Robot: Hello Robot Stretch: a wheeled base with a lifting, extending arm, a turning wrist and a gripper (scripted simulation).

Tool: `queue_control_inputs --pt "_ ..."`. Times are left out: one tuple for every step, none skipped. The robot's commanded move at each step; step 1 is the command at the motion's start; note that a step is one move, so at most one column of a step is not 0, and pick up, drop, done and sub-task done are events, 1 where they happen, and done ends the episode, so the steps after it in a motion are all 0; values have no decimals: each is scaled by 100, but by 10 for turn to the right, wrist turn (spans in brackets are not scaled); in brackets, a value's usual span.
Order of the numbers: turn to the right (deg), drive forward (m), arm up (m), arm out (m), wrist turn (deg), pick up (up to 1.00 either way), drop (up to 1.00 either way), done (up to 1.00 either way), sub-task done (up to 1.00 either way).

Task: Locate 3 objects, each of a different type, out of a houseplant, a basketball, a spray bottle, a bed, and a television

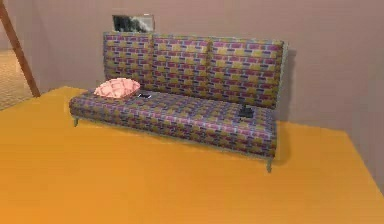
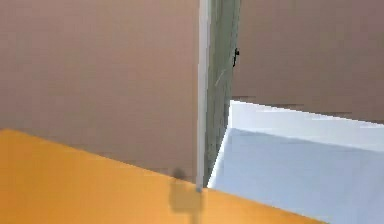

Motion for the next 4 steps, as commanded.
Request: queue_control_inputs --pt "-450 0 0 0 0 0 0 0 0" --pt "-270 0 0 0 0 0 0 0 0" --pt "0 100 0 0 0 0 0 0 0" --pt "-30 0 0 0 0 0 0 0 0"
